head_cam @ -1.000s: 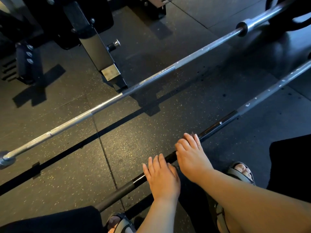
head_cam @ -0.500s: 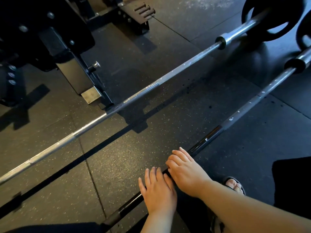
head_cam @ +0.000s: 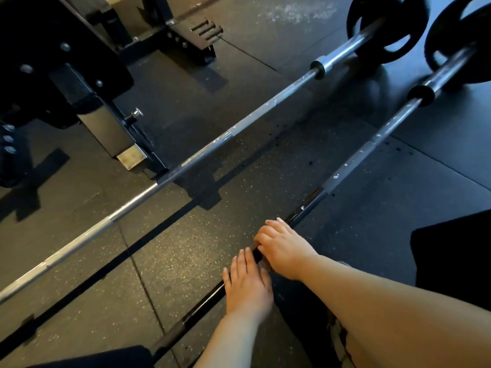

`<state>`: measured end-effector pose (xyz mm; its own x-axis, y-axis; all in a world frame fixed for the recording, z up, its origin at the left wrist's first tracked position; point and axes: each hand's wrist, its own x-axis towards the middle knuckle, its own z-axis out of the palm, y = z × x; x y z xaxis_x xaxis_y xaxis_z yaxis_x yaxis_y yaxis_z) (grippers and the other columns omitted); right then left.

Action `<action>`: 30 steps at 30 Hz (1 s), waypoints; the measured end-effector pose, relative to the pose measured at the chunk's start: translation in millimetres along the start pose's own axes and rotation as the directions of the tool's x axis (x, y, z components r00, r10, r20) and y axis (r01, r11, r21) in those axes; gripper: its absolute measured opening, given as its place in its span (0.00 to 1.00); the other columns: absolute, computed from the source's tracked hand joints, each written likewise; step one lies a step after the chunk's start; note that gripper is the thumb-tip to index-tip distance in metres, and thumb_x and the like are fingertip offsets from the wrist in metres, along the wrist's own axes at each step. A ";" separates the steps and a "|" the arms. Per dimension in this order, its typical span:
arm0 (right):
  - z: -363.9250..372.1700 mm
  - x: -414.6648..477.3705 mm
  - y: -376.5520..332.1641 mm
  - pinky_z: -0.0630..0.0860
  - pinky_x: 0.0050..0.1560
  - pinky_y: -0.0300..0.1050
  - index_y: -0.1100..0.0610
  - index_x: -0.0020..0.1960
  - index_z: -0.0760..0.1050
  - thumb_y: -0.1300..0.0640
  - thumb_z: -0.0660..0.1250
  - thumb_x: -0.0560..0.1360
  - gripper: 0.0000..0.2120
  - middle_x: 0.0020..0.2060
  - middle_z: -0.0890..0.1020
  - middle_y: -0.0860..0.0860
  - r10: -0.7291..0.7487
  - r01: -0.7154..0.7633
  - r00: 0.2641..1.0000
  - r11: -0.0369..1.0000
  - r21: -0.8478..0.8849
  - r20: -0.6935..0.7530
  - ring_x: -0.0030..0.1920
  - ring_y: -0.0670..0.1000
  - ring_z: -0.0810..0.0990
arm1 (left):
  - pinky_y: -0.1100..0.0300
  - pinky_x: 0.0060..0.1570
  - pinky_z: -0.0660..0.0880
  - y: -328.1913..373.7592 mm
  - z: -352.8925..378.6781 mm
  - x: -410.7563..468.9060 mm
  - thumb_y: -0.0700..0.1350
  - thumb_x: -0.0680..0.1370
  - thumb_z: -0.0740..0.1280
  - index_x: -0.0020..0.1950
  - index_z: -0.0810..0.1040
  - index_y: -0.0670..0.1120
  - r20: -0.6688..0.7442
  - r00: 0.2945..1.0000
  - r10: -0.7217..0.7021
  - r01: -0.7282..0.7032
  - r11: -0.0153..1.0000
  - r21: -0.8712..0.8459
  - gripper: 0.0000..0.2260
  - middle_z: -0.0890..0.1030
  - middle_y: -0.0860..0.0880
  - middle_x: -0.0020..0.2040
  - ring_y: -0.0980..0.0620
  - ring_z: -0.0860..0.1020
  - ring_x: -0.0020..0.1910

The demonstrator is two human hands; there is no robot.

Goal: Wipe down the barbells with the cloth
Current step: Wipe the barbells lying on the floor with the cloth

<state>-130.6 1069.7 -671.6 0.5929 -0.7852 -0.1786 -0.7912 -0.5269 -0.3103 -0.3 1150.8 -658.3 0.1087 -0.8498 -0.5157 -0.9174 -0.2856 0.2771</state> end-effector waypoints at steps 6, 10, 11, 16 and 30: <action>3.5 -7.8 -15.6 0.36 0.78 0.61 0.55 0.80 0.60 0.59 0.62 0.82 0.28 0.79 0.60 0.51 0.174 -0.174 0.985 0.979 0.110 0.008 0.82 0.58 0.42 | 0.47 0.80 0.42 -0.3 -14.3 0.9 0.54 0.87 0.48 0.84 0.44 0.47 0.070 0.997 -0.011 0.014 0.999 -0.042 0.27 0.49 0.47 0.84 0.47 0.47 0.82; -3.3 -5.1 -14.6 0.42 0.81 0.61 0.54 0.79 0.63 0.57 0.66 0.80 0.29 0.78 0.63 0.51 -0.082 0.083 0.992 0.997 -0.006 0.099 0.81 0.58 0.49 | 0.47 0.81 0.43 -0.1 -15.5 -6.6 0.53 0.87 0.49 0.84 0.44 0.46 0.073 0.997 -0.013 0.016 0.999 -0.050 0.28 0.48 0.46 0.84 0.47 0.46 0.82; -6.8 -5.2 -6.2 0.46 0.81 0.62 0.54 0.79 0.63 0.56 0.67 0.80 0.29 0.78 0.63 0.51 -0.110 0.118 0.987 0.991 -0.065 0.114 0.81 0.58 0.51 | 0.47 0.81 0.43 2.2 -15.8 -9.5 0.52 0.87 0.49 0.84 0.44 0.46 0.082 0.996 -0.029 0.035 0.997 -0.072 0.28 0.47 0.47 0.84 0.48 0.45 0.82; -10.3 -6.9 8.2 0.43 0.81 0.59 0.55 0.81 0.57 0.59 0.65 0.81 0.31 0.80 0.58 0.51 0.237 -0.237 0.971 0.971 0.020 0.025 0.82 0.59 0.44 | 0.47 0.81 0.42 6.8 -16.5 -9.1 0.52 0.87 0.48 0.84 0.46 0.47 0.080 0.993 -0.085 0.096 0.986 -0.137 0.26 0.47 0.48 0.84 0.48 0.44 0.82; -3.2 10.4 -26.3 0.43 0.81 0.62 0.54 0.79 0.63 0.53 0.63 0.83 0.26 0.80 0.60 0.51 0.085 -0.040 0.979 0.972 -0.233 0.187 0.82 0.58 0.47 | 0.48 0.81 0.43 8.1 -13.8 -3.8 0.49 0.86 0.54 0.82 0.57 0.46 -0.074 0.990 -0.123 0.101 0.962 -0.254 0.24 0.58 0.47 0.82 0.48 0.53 0.82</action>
<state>-104.1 1074.4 -662.3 0.5409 -0.7523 -0.3761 -0.8273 -0.5565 -0.0768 -2.9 1145.6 -642.9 0.2489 -0.8386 -0.4845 -0.7744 -0.4727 0.4204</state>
